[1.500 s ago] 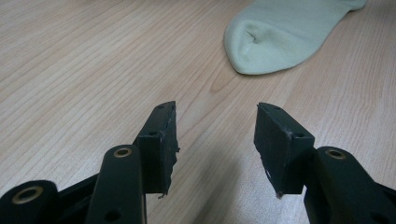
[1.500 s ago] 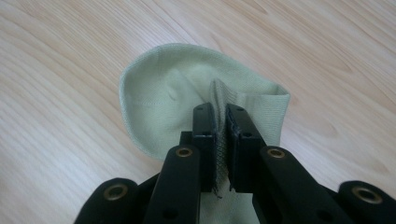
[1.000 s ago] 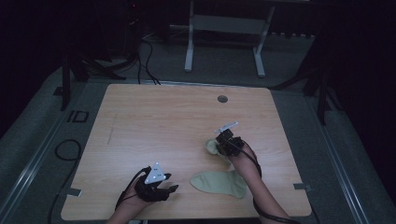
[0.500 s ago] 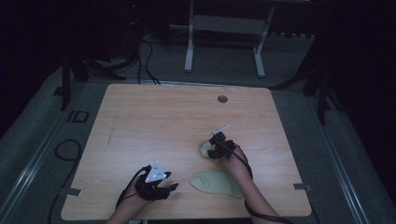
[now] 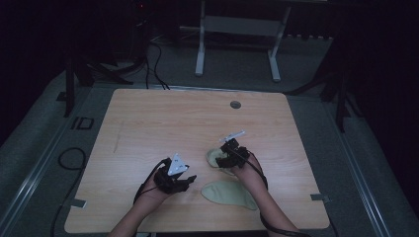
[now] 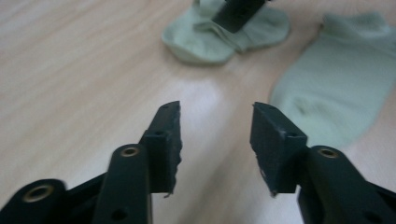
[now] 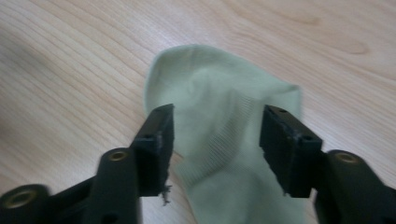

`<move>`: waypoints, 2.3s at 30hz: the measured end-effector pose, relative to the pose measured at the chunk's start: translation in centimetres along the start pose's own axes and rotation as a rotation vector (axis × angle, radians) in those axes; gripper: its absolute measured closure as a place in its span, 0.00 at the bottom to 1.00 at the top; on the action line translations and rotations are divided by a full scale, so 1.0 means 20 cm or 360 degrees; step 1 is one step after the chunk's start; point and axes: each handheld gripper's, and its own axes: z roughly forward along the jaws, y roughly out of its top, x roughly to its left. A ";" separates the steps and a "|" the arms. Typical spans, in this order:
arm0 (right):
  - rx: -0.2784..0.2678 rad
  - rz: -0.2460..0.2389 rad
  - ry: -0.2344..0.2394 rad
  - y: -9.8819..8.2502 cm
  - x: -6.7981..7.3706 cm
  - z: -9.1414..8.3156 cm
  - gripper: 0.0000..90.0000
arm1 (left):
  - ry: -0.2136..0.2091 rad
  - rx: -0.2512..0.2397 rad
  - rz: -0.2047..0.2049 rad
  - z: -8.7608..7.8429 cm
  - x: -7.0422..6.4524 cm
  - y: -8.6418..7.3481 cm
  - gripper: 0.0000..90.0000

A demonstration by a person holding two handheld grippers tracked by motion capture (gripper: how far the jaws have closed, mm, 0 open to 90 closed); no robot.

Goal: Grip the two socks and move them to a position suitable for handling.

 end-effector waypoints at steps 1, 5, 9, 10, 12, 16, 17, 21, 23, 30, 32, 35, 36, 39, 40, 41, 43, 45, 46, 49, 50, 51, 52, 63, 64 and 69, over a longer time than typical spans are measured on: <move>-0.0006 0.0003 0.0009 -0.01 -0.01 -0.01 0.54 | 0.0000 -0.0013 -0.0006 0.02 0.01 0.04 0.60; -0.0026 -0.0057 0.0055 -0.07 0.00 -0.05 0.60 | -0.0010 -0.0061 0.0010 0.07 0.03 0.15 0.65; -0.0035 -0.0146 0.0050 -0.12 0.03 -0.04 0.65 | 0.0023 -0.0003 0.0050 0.18 0.04 0.25 0.75; -0.0034 -0.0150 0.0057 -0.13 0.03 -0.04 0.66 | 0.0042 0.0032 0.0086 0.22 0.03 0.27 0.80; -0.0028 -0.0149 0.0070 -0.14 0.03 -0.02 0.67 | 0.0035 0.0065 0.0087 0.28 0.02 0.29 0.83; -0.0009 -0.0149 0.0089 -0.16 0.03 0.01 0.70 | 0.0030 0.0165 0.0125 0.41 0.02 0.30 0.91; -0.0008 -0.0150 0.0082 -0.17 0.03 0.02 0.70 | 0.0046 0.0183 0.0131 0.43 0.02 0.30 0.92; -0.0018 -0.0158 0.0057 -0.19 0.03 0.03 0.78 | 0.0075 0.0262 0.0148 0.46 0.06 0.27 0.95; -0.0014 -0.0173 0.0041 -0.19 0.03 0.03 0.85 | 0.0080 0.0286 0.0128 0.48 0.07 0.25 0.96; -0.0010 -0.0180 0.0065 -0.18 0.03 0.00 0.97 | 0.0068 0.0292 0.0113 0.48 0.09 0.24 0.98; -0.0026 -0.0169 0.0067 -0.18 0.03 -0.01 0.97 | 0.0063 0.0292 0.0119 0.48 0.10 0.24 0.99; -0.0114 -0.0117 0.0088 -0.16 -0.03 -0.10 0.97 | 0.0048 0.0298 0.0109 0.48 0.10 0.24 0.99; -0.0132 -0.0109 0.0082 -0.15 -0.04 -0.13 0.97 | 0.0047 0.0296 0.0106 0.48 0.10 0.24 0.99; -0.0188 -0.0056 0.0069 -0.15 -0.10 -0.20 0.97 | 0.0036 0.0289 0.0101 0.49 0.11 0.24 0.99; -0.0199 -0.0044 0.0067 -0.15 -0.12 -0.22 0.97 | 0.0034 0.0288 0.0100 0.49 0.11 0.24 0.99; -0.0212 -0.0027 0.0069 -0.16 -0.14 -0.24 0.97 | 0.0036 0.0290 0.0100 0.49 0.11 0.24 0.99; -0.0236 0.0004 0.0053 -0.18 -0.19 -0.27 0.97 | 0.0045 0.0298 0.0119 0.49 0.11 0.24 0.99; -0.0247 0.0047 0.0034 -0.20 -0.25 -0.29 0.97 | 0.0052 0.0304 0.0128 0.49 0.10 0.25 0.99; -0.0247 0.0065 0.0024 -0.21 -0.27 -0.29 0.97 | 0.0052 0.0304 0.0127 0.49 0.10 0.25 0.99; -0.0239 0.0098 0.0001 -0.24 -0.32 -0.30 0.96 | 0.0049 0.0300 0.0112 0.49 0.11 0.24 0.99; -0.0235 0.0111 -0.0006 -0.25 -0.35 -0.30 0.96 | 0.0048 0.0298 0.0107 0.49 0.11 0.24 0.99; -0.0224 0.0138 -0.0028 -0.28 -0.39 -0.30 0.97 | 0.0048 0.0298 0.0100 0.49 0.11 0.24 0.99; -0.0213 0.0153 -0.0034 -0.29 -0.41 -0.29 0.99 | 0.0049 0.0299 0.0100 0.49 0.11 0.24 0.99; -0.0162 0.0195 -0.0002 -0.37 -0.44 -0.23 0.81 | -0.0036 0.0308 0.0039 0.48 0.12 0.26 0.90; -0.0151 0.0170 0.0019 -0.37 -0.42 -0.23 0.77 | -0.0037 0.0301 0.0046 0.47 0.12 0.26 0.85; -0.0107 0.0047 0.0135 -0.40 -0.37 -0.24 0.62 | -0.0059 0.0191 -0.0010 0.33 0.12 0.31 0.50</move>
